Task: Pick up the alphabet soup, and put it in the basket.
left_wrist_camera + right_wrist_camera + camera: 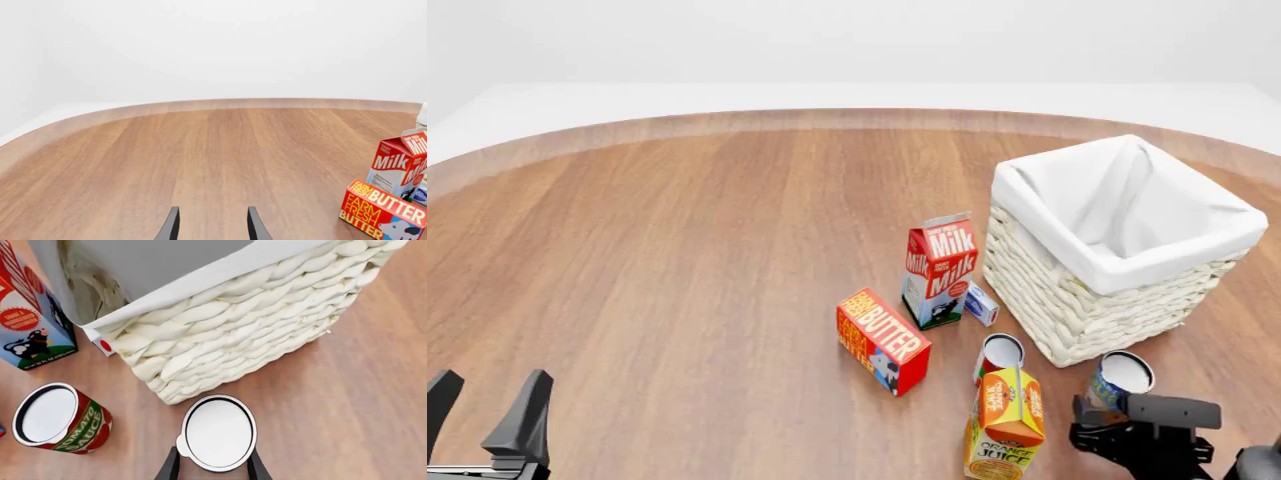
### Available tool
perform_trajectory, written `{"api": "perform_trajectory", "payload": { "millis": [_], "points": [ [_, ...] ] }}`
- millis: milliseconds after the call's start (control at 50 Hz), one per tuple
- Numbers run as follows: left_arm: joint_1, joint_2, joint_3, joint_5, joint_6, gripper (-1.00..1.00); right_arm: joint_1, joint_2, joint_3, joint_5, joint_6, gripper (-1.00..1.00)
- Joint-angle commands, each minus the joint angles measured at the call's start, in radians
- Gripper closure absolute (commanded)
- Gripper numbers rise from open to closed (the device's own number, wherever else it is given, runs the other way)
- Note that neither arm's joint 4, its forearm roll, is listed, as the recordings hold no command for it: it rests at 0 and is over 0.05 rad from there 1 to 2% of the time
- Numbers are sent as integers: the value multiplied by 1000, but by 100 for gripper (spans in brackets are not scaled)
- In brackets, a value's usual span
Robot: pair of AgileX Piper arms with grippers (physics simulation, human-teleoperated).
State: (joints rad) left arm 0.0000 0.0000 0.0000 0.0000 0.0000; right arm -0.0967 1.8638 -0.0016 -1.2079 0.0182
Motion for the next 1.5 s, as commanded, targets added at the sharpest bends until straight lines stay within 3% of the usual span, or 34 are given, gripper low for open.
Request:
{"api": "perform_trajectory", "payload": {
  "millis": [20, 40, 520, 740, 1060, 1160, 1500],
  "points": [
    [0, 0, 0, 0, 0, -100, 11, 26, 1, -12, 11, -100],
    [0, 0, 0, 0, 0, -100, 10, 19, 2, -12, 7, 100],
    [0, 0, 0, 0, 0, -100, -9, -61, 2, 12, -13, 100],
    [0, 0, 0, 0, 0, -100, -7, -177, 2, 118, -14, 100],
    [0, 0, 0, 0, 0, -100, 6, -433, 2, 362, -22, 100],
    [0, 0, 0, 0, 0, -100, 10, -556, 2, 477, -32, 100],
    [0, 0, 0, 0, 0, -100, 17, -781, 1, 673, -58, 100]
  ]
}}
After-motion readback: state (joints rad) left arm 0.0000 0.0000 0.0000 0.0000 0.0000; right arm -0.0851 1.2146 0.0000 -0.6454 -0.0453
